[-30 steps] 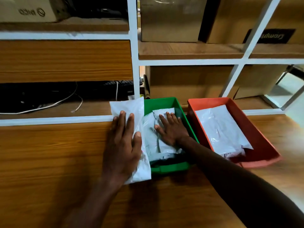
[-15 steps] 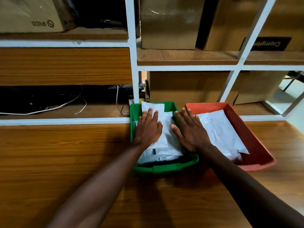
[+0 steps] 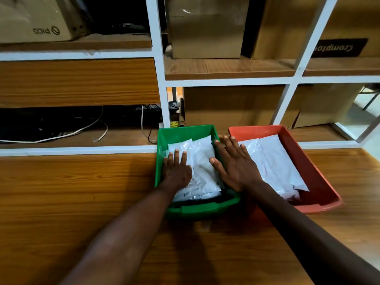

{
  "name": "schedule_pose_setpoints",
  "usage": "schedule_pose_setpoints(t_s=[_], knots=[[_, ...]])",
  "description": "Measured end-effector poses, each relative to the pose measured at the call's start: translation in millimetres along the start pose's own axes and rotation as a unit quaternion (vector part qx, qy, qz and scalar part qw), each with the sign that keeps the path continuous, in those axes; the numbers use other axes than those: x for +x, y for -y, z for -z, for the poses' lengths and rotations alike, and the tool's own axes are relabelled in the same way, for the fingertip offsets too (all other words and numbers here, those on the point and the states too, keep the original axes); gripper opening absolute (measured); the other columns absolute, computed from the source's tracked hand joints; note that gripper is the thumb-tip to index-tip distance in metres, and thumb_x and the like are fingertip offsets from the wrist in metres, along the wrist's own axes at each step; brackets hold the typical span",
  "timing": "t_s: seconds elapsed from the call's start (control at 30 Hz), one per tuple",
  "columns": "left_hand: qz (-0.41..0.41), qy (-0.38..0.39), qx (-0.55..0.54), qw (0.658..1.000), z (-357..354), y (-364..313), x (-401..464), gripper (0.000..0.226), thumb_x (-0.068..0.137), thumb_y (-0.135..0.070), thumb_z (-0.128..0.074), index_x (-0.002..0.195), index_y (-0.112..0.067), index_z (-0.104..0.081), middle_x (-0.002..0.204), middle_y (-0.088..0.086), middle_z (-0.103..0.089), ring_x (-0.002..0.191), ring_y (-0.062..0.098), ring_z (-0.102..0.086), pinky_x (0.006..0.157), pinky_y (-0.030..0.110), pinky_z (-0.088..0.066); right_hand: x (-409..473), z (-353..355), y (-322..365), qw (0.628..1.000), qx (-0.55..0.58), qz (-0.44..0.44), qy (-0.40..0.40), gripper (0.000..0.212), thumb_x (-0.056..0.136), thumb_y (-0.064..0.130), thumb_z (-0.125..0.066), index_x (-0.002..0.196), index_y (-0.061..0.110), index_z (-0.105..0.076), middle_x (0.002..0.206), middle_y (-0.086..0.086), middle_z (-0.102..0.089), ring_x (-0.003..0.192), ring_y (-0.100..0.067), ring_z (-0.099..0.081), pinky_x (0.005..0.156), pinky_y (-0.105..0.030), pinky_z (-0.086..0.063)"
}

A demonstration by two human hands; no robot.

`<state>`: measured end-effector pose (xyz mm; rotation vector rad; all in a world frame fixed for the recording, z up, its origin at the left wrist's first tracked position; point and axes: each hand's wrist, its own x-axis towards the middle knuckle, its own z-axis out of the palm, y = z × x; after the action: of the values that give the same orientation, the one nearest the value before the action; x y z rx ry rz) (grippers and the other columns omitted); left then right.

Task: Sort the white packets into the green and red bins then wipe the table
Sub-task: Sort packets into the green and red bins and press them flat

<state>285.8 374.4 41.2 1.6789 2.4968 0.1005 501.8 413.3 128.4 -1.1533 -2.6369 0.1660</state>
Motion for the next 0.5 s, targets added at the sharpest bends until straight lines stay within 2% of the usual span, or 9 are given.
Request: schedule_pose_setpoints(t_s=[0.2, 0.37, 0.5], knots=[[0.000, -0.001, -0.003, 1.000, 1.5, -3.2, 0.5, 0.067, 0.104, -0.047, -0.025, 0.159, -0.021, 0.003, 0.167, 0.011, 0.008, 0.153, 0.035, 0.001, 0.121, 0.053, 0.000, -4.4, 1.5, -5.2, 1.000, 0.008, -0.002, -0.002, 0.082, 0.092, 0.070, -0.001, 0.161, 0.026, -0.011, 0.170, -0.004, -0.002, 0.156, -0.020, 0.007, 0.124, -0.042, 0.000], [-0.015, -0.055, -0.009, 0.998, 17.6, -9.7, -2.1, 0.067, 0.104, -0.048, -0.027, 0.160, -0.021, -0.001, 0.167, 0.013, 0.002, 0.153, 0.037, -0.002, 0.122, 0.054, -0.004, -5.9, 1.5, -7.4, 1.000, 0.011, -0.010, 0.008, 0.077, 0.096, 0.068, -0.006, 0.160, 0.026, -0.011, 0.170, -0.004, -0.002, 0.156, -0.020, 0.007, 0.124, -0.043, 0.001], [-0.034, -0.106, -0.025, 0.993, 32.7, -18.7, -21.2, 0.071, 0.099, -0.056, -0.012, 0.159, -0.020, -0.010, 0.167, 0.014, -0.008, 0.153, 0.036, -0.010, 0.121, 0.054, -0.010, -7.1, 1.5, -8.9, 1.000, 0.018, -0.016, 0.001, 0.073, 0.100, 0.066, -0.012, 0.160, 0.026, -0.014, 0.169, -0.004, -0.006, 0.156, -0.021, 0.003, 0.125, -0.044, -0.002]])
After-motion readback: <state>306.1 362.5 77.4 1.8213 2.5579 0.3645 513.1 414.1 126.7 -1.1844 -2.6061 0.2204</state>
